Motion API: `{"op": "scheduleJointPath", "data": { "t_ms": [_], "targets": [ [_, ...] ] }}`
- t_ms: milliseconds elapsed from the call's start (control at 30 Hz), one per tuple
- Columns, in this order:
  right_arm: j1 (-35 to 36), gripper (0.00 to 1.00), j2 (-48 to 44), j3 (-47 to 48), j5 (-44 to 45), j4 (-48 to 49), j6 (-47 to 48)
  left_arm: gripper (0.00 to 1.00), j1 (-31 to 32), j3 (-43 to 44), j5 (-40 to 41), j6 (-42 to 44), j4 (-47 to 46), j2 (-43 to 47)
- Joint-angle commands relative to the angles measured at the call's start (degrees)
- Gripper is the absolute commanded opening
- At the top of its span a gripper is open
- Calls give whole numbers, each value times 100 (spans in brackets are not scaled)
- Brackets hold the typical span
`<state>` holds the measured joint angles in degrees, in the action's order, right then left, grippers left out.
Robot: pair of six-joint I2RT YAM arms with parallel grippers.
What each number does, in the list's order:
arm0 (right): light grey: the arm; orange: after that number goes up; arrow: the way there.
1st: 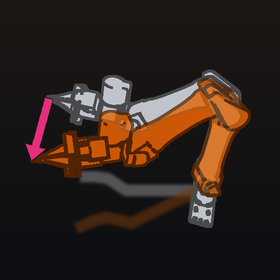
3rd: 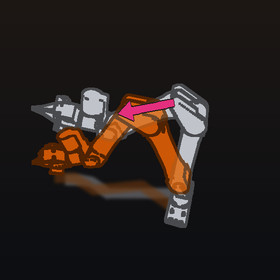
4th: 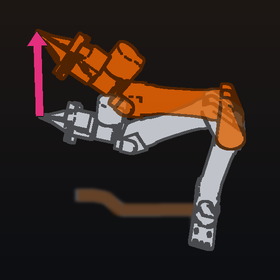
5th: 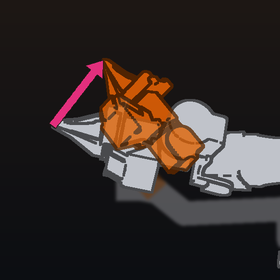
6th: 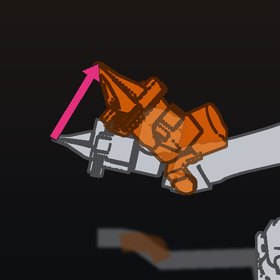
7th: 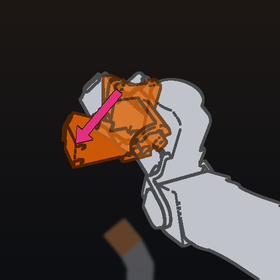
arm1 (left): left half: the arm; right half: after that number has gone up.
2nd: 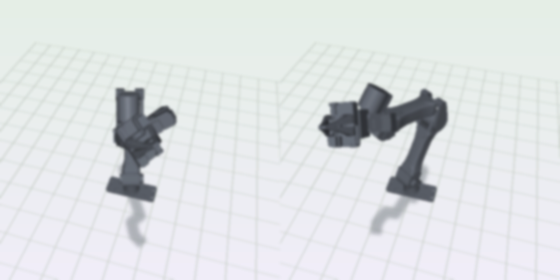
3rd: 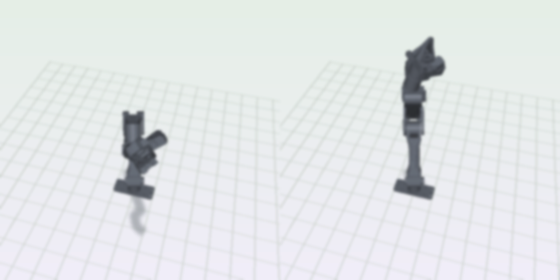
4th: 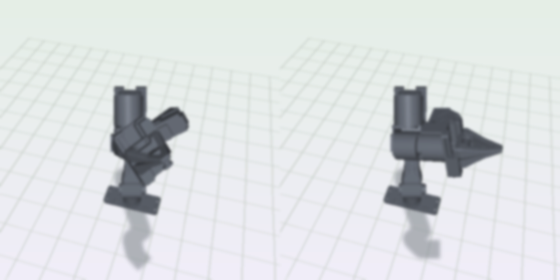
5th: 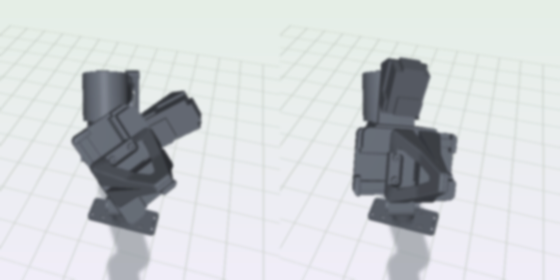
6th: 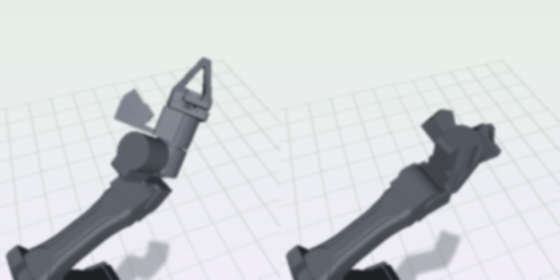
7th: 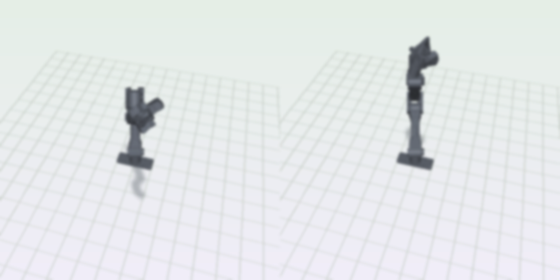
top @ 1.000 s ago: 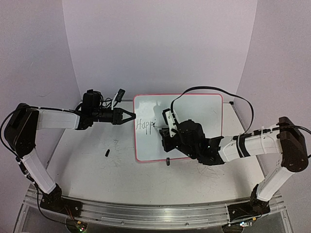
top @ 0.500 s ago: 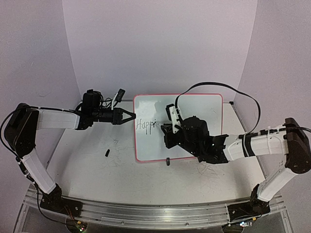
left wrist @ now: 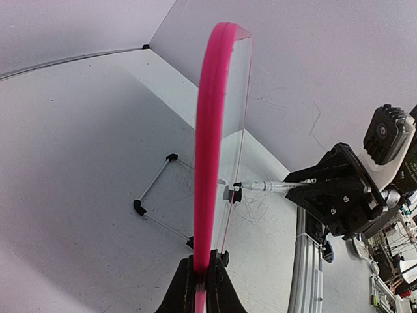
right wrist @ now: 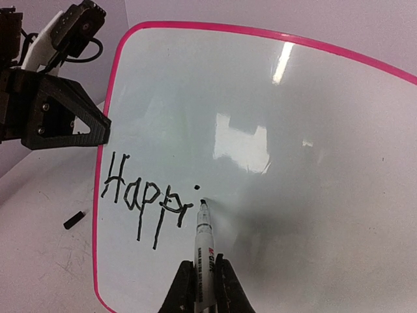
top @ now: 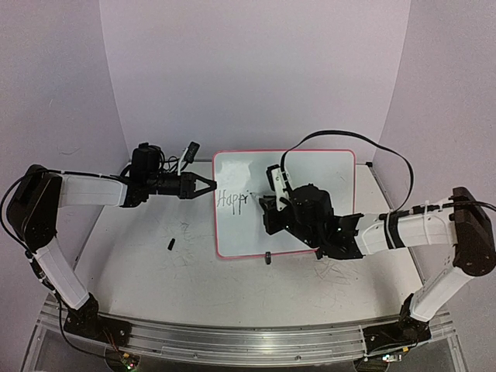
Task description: Write a sentence on the whiteboard
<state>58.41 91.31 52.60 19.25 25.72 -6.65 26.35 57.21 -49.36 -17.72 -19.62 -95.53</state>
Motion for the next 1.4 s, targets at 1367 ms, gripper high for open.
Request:
{"op": "scheduleJointPath", "data": {
  "t_ms": [1367],
  "targets": [
    [65,0,124,68,128,-96,-246,0,72,-2,-273,31,-192,232]
  ]
}}
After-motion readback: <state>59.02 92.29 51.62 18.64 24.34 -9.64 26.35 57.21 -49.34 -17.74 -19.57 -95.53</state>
